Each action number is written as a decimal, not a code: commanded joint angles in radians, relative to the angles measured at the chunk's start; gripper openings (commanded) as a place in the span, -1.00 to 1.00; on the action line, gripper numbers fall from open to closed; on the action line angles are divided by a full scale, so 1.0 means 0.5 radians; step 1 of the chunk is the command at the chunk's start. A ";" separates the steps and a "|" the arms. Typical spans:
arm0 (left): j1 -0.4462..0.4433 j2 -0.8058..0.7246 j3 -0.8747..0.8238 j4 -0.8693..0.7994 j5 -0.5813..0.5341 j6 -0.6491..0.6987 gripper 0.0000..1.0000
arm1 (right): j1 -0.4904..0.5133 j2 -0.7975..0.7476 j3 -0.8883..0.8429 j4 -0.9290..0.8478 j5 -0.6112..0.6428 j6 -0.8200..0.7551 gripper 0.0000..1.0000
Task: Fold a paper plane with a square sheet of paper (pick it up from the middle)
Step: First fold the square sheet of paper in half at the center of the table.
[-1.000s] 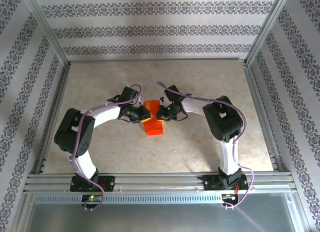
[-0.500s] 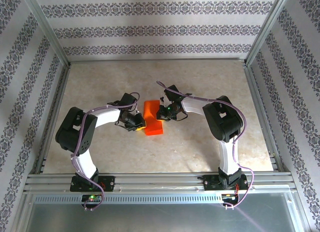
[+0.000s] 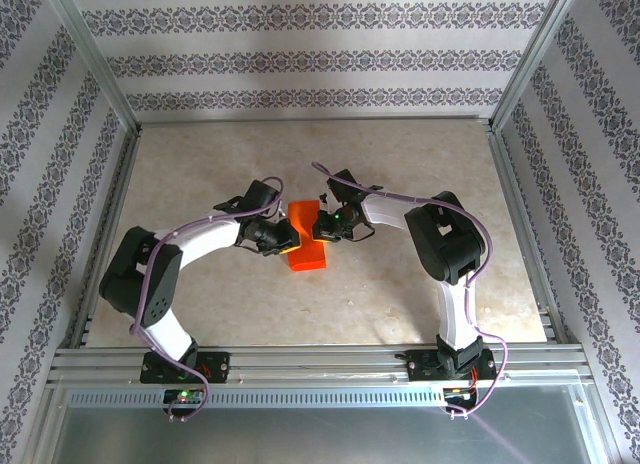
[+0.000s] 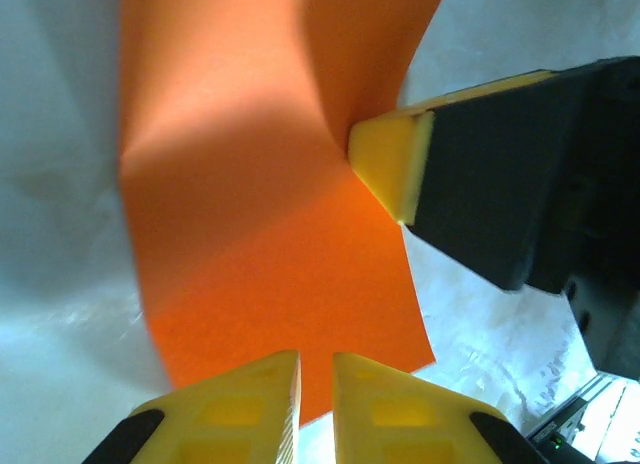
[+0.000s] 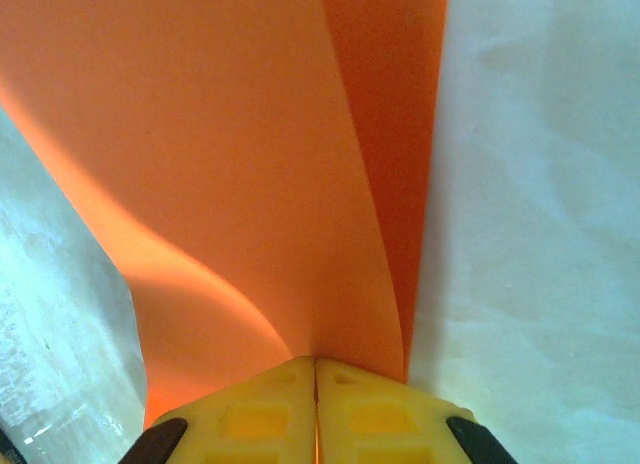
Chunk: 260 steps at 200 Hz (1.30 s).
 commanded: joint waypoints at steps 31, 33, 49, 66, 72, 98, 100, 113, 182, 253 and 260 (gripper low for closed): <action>-0.031 0.242 0.001 0.014 -0.010 0.041 -0.72 | -0.014 0.213 -0.123 -0.394 0.436 -0.026 -0.82; -0.031 0.243 -0.001 0.010 -0.012 0.048 -0.72 | -0.014 0.214 -0.123 -0.394 0.436 -0.024 -0.82; -0.031 0.242 -0.057 -0.008 -0.032 0.085 -0.73 | -0.015 0.215 -0.122 -0.397 0.438 -0.027 -0.82; -0.028 0.208 -0.154 -0.027 -0.050 0.140 -0.74 | -0.014 0.219 -0.129 -0.397 0.442 -0.023 -0.82; -0.028 0.194 -0.186 -0.052 -0.068 0.174 -0.74 | -0.015 0.217 -0.130 -0.397 0.442 -0.020 -0.82; 0.020 0.120 -0.267 -0.311 -0.195 0.363 -0.74 | -0.012 0.223 -0.138 -0.394 0.445 -0.020 -0.82; 0.028 0.109 -0.273 -0.324 -0.198 0.371 -0.74 | -0.011 0.224 -0.138 -0.394 0.445 -0.020 -0.82; 0.076 0.029 -0.294 -0.357 -0.187 0.391 -0.74 | -0.011 0.228 -0.141 -0.393 0.445 -0.022 -0.82; 0.057 -0.188 -0.211 0.325 0.053 -0.107 -0.74 | -0.005 0.242 -0.139 -0.387 0.448 -0.007 -0.82; 0.002 0.133 -0.173 0.186 0.055 -0.045 -0.74 | -0.002 0.257 -0.138 -0.384 0.445 -0.002 -0.82; 0.003 0.136 -0.193 0.172 0.045 -0.034 -0.75 | -0.003 0.260 -0.138 -0.384 0.445 -0.002 -0.82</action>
